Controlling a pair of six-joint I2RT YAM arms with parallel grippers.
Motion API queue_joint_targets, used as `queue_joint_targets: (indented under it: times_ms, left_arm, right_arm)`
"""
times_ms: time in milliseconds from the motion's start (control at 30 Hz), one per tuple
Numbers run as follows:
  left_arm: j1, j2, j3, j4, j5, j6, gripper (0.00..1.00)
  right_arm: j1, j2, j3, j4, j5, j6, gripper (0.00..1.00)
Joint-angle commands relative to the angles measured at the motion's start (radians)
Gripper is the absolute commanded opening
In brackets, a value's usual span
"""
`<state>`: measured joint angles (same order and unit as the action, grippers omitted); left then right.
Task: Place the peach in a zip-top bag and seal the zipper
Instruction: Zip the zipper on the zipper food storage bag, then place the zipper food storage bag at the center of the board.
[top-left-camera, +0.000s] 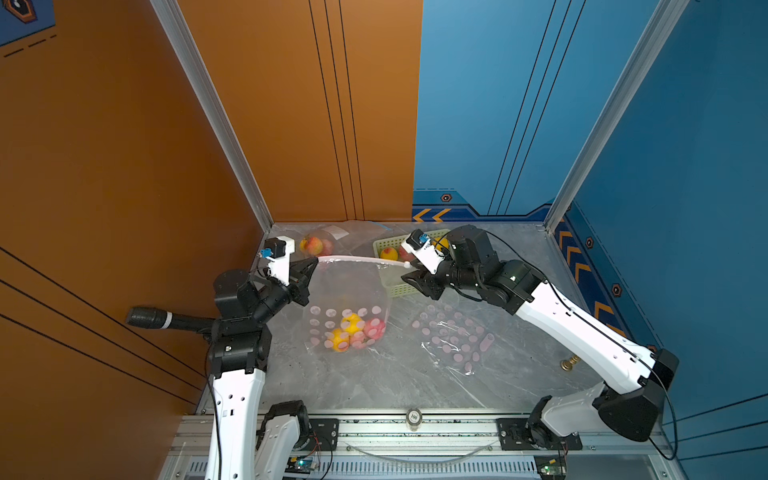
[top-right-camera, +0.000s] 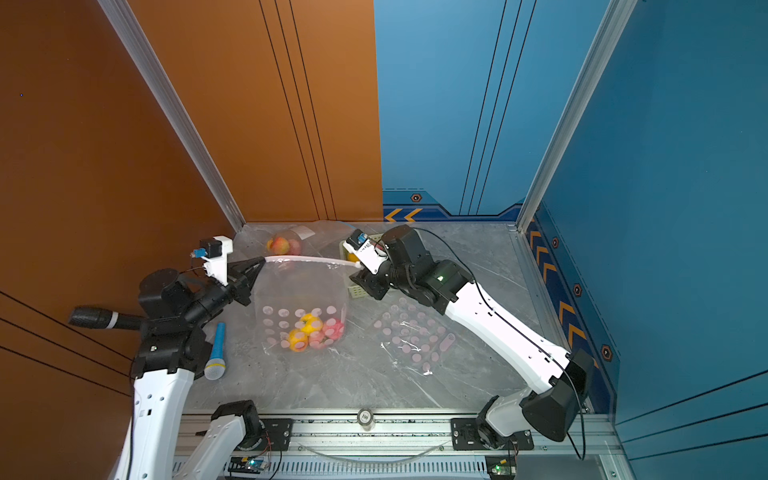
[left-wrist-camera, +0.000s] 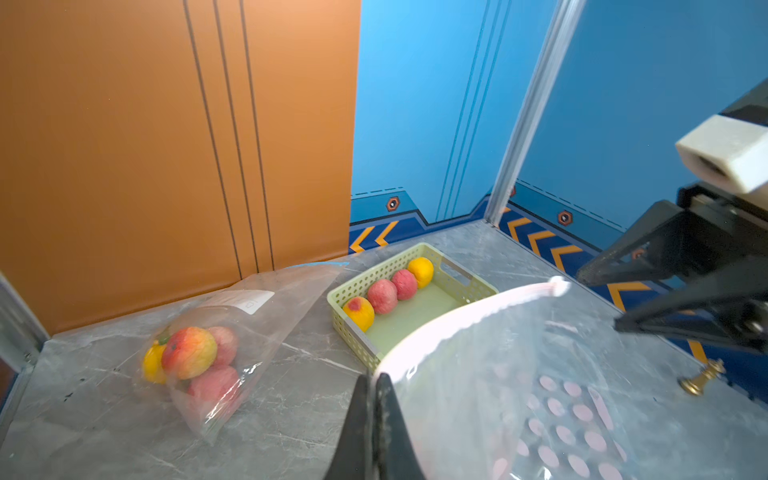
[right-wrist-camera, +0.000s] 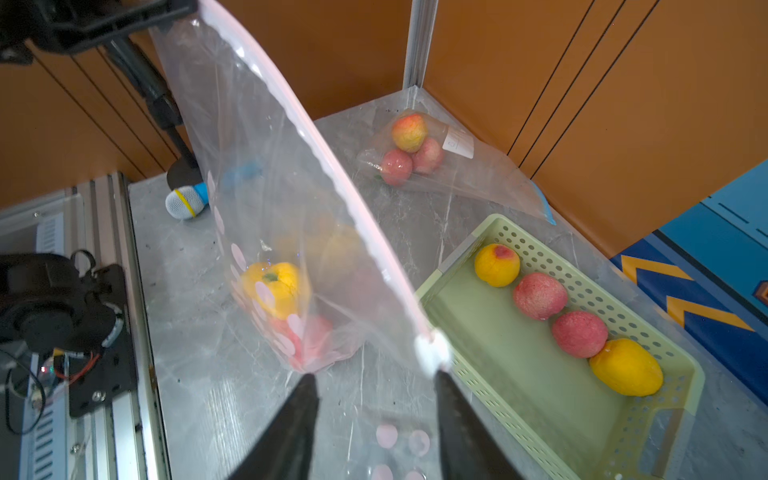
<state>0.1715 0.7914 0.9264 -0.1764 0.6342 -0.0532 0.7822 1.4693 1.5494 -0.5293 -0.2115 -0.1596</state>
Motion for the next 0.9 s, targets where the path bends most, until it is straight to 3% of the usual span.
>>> queue_joint_targets:
  times_ms: [0, 200, 500, 700, 867]
  left_arm:
    - [0.01, 0.053, 0.012, 0.105, -0.18, -0.144, 0.0]
    - [0.004, 0.164, -0.023, 0.307, -0.153, -0.29, 0.0]
    - [0.002, 0.351, 0.097, 0.356, -0.154, -0.151, 0.0]
    - [0.016, 0.499, 0.191, 0.494, -0.184, -0.145, 0.0]
    - [0.027, 0.652, 0.274, 0.558, -0.127, -0.159, 0.0]
  right_arm:
    - [0.013, 0.035, 0.073, 0.067, 0.09, 0.058, 0.64]
    - [-0.008, -0.038, 0.029, 0.157, 0.284, 0.151, 0.72]
    - [-0.067, -0.22, -0.124, 0.23, 0.332, 0.219, 0.75]
    - [-0.069, -0.267, -0.166, 0.212, 0.374, 0.234, 0.75]
    - [-0.073, -0.302, -0.19, 0.194, 0.431, 0.242, 0.77]
